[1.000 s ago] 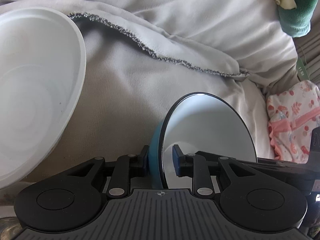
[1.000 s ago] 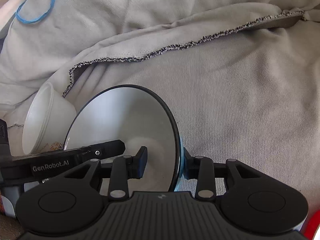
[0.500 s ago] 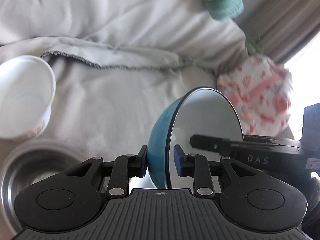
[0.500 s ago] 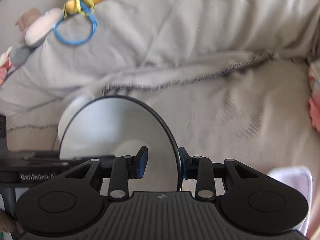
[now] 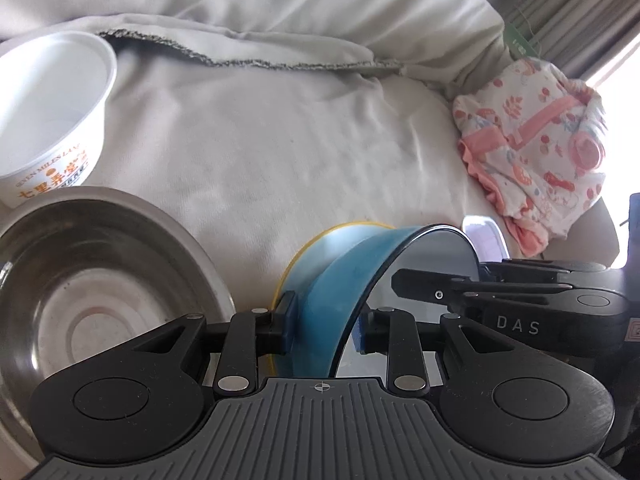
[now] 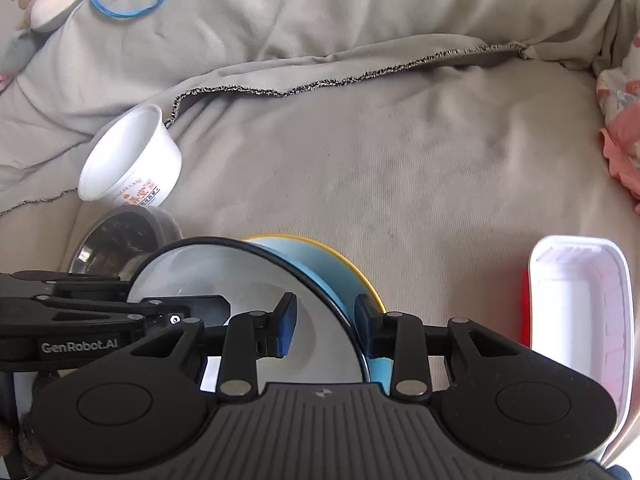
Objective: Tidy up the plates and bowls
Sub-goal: 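Lift the blue bowl and lower it into the yellow-rimmed bowl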
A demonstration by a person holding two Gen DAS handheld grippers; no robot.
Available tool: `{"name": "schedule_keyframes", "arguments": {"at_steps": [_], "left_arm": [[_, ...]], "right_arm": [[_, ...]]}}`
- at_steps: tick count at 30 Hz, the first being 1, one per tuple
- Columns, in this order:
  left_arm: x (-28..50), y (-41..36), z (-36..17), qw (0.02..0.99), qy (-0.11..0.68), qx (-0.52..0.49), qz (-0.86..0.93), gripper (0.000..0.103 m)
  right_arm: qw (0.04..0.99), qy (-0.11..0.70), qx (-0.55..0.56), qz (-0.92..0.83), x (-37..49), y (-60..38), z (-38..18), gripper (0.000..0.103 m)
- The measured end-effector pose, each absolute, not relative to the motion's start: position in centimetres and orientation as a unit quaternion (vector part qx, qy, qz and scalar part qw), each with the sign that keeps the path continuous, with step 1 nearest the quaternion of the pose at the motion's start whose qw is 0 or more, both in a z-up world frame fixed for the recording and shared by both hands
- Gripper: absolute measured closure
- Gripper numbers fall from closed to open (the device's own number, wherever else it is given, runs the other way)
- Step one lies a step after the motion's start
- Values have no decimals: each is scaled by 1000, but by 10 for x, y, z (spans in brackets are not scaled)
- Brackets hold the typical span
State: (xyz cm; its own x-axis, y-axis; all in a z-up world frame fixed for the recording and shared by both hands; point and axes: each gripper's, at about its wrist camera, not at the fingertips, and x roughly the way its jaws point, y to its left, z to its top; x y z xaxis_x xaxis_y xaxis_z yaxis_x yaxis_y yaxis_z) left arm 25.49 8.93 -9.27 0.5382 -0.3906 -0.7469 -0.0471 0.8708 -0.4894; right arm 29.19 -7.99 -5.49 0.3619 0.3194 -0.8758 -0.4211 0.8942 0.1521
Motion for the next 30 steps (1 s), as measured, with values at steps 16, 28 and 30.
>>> {"name": "schedule_keyframes", "arguments": {"at_steps": [16, 28, 30], "left_arm": [[252, 89, -77, 880, 431, -181, -83, 76], [279, 77, -109, 865, 463, -169, -91, 76], [280, 73, -112, 867, 463, -159, -93, 76]], "right_arm": [[854, 464, -88, 218, 287, -85, -39, 68], [793, 569, 78, 204, 288, -127, -104, 47], [773, 586, 108, 219, 286, -126, -117, 49]]}}
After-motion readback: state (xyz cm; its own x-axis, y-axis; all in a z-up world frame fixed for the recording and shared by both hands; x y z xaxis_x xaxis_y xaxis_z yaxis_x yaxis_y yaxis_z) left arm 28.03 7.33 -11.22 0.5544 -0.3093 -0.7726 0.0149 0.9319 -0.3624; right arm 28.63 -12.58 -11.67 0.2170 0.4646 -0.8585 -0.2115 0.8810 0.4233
